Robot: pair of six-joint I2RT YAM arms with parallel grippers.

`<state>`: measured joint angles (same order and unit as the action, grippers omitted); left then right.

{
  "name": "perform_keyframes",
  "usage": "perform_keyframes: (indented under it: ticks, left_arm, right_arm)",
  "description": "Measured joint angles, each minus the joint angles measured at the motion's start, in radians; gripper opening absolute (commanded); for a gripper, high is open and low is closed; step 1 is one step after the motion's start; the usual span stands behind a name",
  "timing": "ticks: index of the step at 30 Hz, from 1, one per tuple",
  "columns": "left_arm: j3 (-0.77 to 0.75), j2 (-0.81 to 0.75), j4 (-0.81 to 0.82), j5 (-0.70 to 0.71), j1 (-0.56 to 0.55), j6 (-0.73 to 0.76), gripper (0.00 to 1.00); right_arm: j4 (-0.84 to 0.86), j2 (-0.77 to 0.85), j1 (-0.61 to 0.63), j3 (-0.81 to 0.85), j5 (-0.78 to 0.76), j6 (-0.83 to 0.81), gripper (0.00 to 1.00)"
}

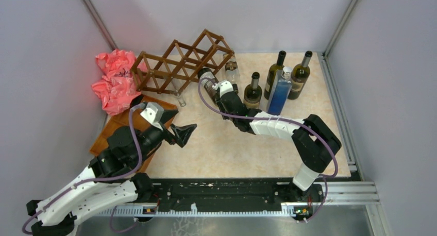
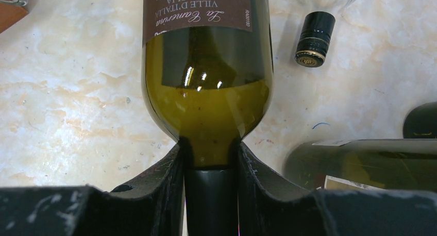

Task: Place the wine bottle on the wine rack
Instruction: Place the wine bottle in the wine rack.

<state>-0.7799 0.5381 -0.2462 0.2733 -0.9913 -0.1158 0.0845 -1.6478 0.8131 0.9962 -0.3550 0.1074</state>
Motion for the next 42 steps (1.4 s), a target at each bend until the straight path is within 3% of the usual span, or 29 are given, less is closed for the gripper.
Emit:
perform_keyframes:
  ticks: [42]
  left_arm:
    - [0.000, -0.013, 0.000, -0.003, 0.000, 0.000, 0.99]
  right_arm:
    - [0.039, -0.077, -0.007, 0.020, 0.028, 0.012, 0.00]
